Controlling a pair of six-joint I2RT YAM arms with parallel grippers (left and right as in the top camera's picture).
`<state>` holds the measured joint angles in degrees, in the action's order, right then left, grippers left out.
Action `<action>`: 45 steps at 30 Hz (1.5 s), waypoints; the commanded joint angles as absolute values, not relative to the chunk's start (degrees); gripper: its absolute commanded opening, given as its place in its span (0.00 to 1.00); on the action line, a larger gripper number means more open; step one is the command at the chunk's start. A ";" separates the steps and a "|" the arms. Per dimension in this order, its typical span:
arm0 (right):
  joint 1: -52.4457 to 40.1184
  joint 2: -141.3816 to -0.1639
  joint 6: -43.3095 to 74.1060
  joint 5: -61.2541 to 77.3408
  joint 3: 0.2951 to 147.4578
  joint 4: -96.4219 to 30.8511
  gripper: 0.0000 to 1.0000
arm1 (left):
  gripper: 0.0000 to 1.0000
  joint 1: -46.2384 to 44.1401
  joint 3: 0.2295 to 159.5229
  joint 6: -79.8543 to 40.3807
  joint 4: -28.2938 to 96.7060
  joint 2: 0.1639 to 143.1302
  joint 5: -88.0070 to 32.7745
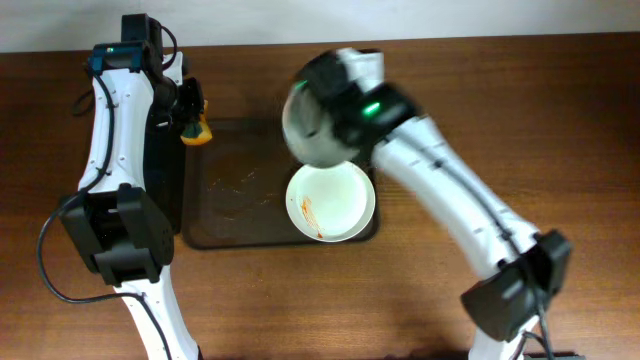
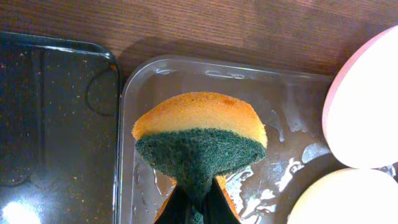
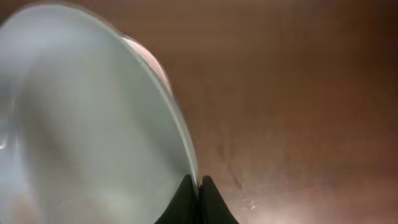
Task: Clean dirty plates on tray and stack at the side
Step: 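Lift the cleaned plate with the right gripper and move it right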
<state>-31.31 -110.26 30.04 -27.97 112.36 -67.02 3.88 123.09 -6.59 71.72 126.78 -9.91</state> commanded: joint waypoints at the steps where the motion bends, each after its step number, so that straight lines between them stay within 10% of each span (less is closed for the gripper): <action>1: -19.09 -108.79 26.17 -8.29 110.17 -69.80 0.04 | 0.01 3.75 122.76 -5.50 70.89 126.65 -10.74; 11: 12.08 -108.99 18.59 19.35 77.58 -44.71 0.04 | 0.01 3.55 122.65 -5.50 68.75 126.65 -10.74; 19: 15.09 -109.06 18.52 15.18 69.06 -37.01 0.05 | 0.01 1.61 122.65 -5.48 68.12 126.65 -10.72; 23: 15.07 -108.33 18.83 20.62 71.16 -39.59 0.25 | 0.01 0.40 122.65 -5.48 67.96 126.65 -10.70; 30: 6.90 -95.42 14.98 23.46 75.55 -47.72 0.55 | 0.01 0.08 122.65 -5.48 67.94 126.65 -10.72; 45: -22.63 -107.07 22.11 9.06 75.44 -46.52 0.38 | 0.01 -0.75 122.65 -5.48 67.79 126.65 -10.70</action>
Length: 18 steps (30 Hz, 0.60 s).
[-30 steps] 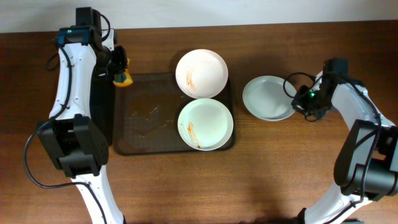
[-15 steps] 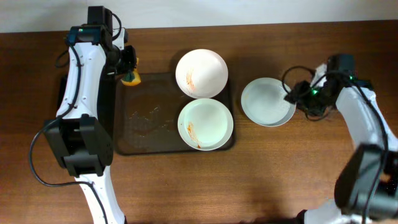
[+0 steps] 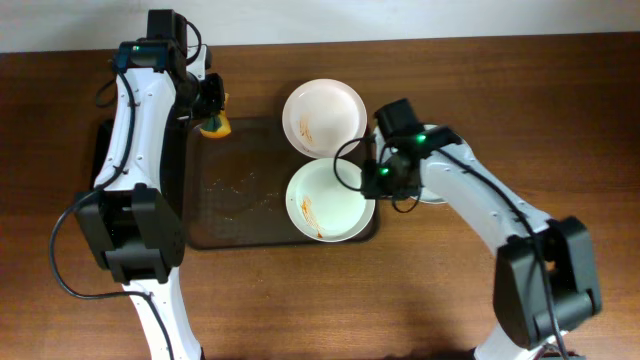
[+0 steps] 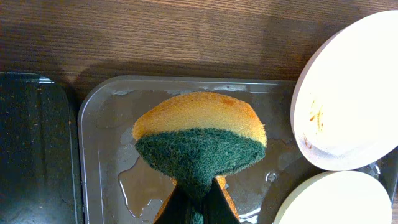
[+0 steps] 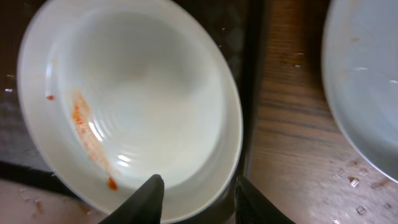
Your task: Clean dirty plates on tray and stack at the side
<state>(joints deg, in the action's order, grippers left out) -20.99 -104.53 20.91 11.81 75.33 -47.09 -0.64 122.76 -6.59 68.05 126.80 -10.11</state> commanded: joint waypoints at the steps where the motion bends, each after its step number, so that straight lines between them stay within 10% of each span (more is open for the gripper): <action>1: -22.87 -108.01 23.24 8.27 75.44 -46.54 0.38 | 0.01 -0.75 122.65 -5.48 67.70 126.65 -10.70; 18: -22.87 -111.53 22.94 7.70 75.44 -45.39 0.36 | 0.01 -0.75 122.65 -5.48 67.70 126.65 -10.70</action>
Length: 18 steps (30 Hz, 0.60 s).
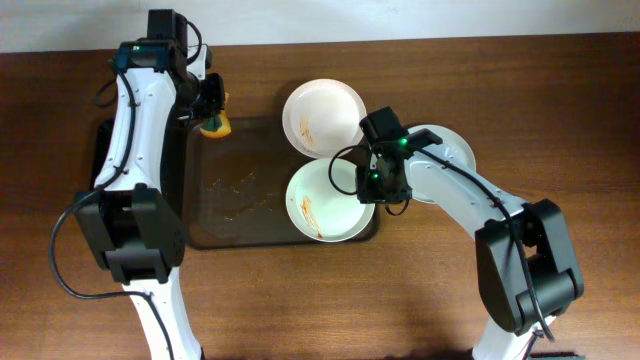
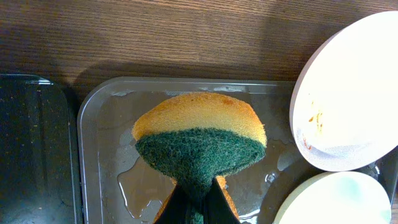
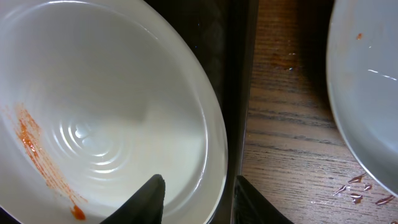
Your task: Clean dirty plates on tray and stack at the side
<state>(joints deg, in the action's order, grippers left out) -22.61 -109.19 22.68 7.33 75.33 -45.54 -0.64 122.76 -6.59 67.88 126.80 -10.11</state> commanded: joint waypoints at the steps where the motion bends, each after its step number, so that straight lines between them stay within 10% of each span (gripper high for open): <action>1: -22.87 -111.61 22.76 7.99 75.44 -45.39 0.34 | 0.01 -0.75 122.65 -5.48 67.70 126.65 -10.70; 7: -22.87 -111.94 18.48 12.08 75.44 -45.17 0.32 | 0.01 -0.75 122.65 -5.48 67.33 126.65 -10.70; 13: -22.92 -111.94 18.09 21.76 76.05 -45.19 0.09 | 0.01 -0.75 122.65 -5.50 67.05 126.65 -10.72; 18: -25.23 -111.94 26.04 19.03 76.95 -45.06 0.17 | 0.01 -0.75 122.65 -5.48 67.02 126.65 -10.72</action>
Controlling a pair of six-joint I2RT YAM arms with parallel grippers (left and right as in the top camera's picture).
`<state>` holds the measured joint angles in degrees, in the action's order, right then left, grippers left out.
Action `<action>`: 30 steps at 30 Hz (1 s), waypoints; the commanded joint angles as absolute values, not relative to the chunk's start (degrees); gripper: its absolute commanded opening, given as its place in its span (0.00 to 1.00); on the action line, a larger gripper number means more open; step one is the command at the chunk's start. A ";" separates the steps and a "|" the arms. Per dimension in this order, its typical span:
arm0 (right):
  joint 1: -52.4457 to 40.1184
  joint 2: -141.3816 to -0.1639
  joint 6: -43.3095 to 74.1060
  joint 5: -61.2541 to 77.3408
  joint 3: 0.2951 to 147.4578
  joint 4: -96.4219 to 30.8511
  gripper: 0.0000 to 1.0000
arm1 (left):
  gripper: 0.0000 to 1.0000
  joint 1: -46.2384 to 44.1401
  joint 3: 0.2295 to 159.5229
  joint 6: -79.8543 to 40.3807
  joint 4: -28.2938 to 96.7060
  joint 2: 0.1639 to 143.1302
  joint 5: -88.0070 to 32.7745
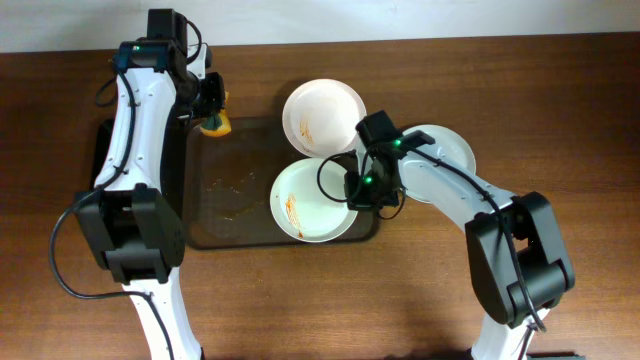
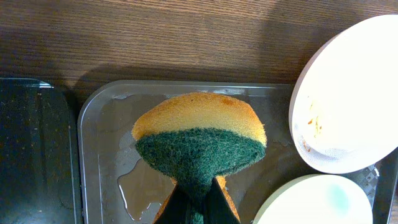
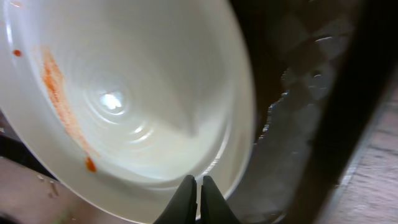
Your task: Clean dirty plates on tray and stack at the side
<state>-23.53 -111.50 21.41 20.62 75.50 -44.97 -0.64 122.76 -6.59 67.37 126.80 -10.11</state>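
Two white plates carry red smears. One [image 1: 323,118] rests over the dark tray's [image 1: 230,205] back right corner. The other [image 1: 305,205] lies on the tray's front right, and its right rim is pinched by my shut right gripper [image 1: 354,192]. Up close that plate [image 3: 124,93] fills the right wrist view, with the gripper [image 3: 199,185] shut on its near rim. A cleaner plate [image 1: 452,148] sits on the table to the right. My left gripper [image 1: 212,115] is shut on a yellow and green sponge [image 2: 199,134] above the wet tray's [image 2: 106,155] back left corner.
A black pad [image 1: 103,150] lies along the tray's left side, under the left arm. Brown table surrounds the tray, and the right arm crosses over the side plate. Crumbs and water lie on the tray's middle.
My right gripper, open around the front plate's right rim, is now shut on it. The plate has shifted left on the tray. The left arm and sponge have not moved.
First my right gripper held a plate up over the tray's back right, and the left held the sponge. Then that plate lay on the table at the right and the right gripper stood open by the front plate. It straddled that rim, and now grips it.
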 commanded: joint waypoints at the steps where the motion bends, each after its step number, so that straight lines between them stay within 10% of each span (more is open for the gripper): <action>1: -25.21 -111.94 26.04 19.05 76.95 -45.06 0.25 | 0.01 -0.75 122.65 -5.48 67.07 126.65 -10.72; 4: -24.29 -111.92 25.54 18.83 76.97 -45.17 0.43 | 0.01 -0.75 122.65 -5.48 67.09 126.65 -10.72; 17: -20.78 -112.07 21.41 14.00 79.09 -46.44 0.43 | 0.01 -0.75 122.65 -5.50 66.81 126.65 -10.72; 30: -22.44 -115.57 18.90 18.52 80.90 -46.41 0.04 | 0.01 -0.75 122.65 -5.50 66.81 126.65 -10.74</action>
